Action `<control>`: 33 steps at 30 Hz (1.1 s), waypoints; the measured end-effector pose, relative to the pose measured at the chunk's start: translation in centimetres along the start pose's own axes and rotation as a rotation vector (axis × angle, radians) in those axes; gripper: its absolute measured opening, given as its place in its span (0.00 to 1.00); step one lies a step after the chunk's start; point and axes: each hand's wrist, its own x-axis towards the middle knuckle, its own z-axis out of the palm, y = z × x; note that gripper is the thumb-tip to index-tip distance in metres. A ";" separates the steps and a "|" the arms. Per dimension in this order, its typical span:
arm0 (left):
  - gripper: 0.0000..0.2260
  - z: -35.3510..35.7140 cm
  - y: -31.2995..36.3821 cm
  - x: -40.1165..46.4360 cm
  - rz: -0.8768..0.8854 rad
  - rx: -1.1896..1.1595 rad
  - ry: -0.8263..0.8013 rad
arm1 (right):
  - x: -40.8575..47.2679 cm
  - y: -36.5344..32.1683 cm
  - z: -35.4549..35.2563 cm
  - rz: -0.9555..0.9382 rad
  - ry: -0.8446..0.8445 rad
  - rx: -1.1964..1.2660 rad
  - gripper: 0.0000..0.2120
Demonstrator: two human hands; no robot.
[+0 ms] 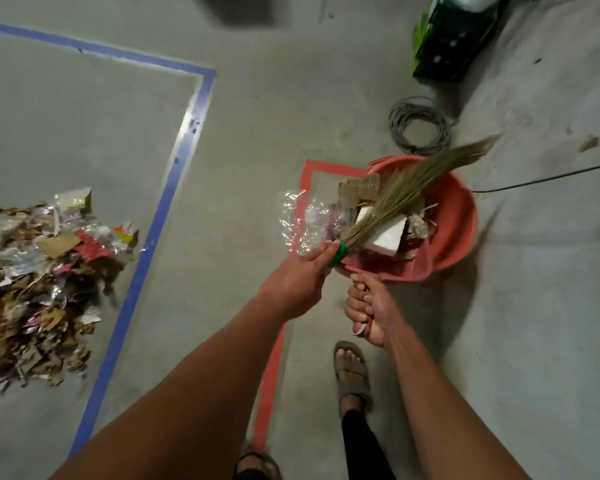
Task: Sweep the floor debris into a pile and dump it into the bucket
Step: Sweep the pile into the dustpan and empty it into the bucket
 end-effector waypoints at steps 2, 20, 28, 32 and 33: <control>0.25 0.8 2.0 2.9 0.002 0.014 -0.020 | 0.4 -2.6 -2.1 0.011 0.016 0.015 0.18; 0.31 11.7 9.0 19.5 -0.107 0.114 -0.130 | 11.4 -20.5 -15.6 0.408 0.238 -0.246 0.19; 0.31 10.1 9.3 18.2 -0.128 0.067 -0.041 | 9.8 -25.5 -16.6 0.482 0.410 -0.909 0.17; 0.33 9.1 10.0 18.3 -0.170 0.033 0.018 | 8.2 -28.6 -16.3 0.404 0.451 -1.213 0.10; 0.33 8.8 10.2 18.2 -0.180 0.027 0.040 | 7.7 -29.2 -15.9 0.379 0.451 -1.243 0.10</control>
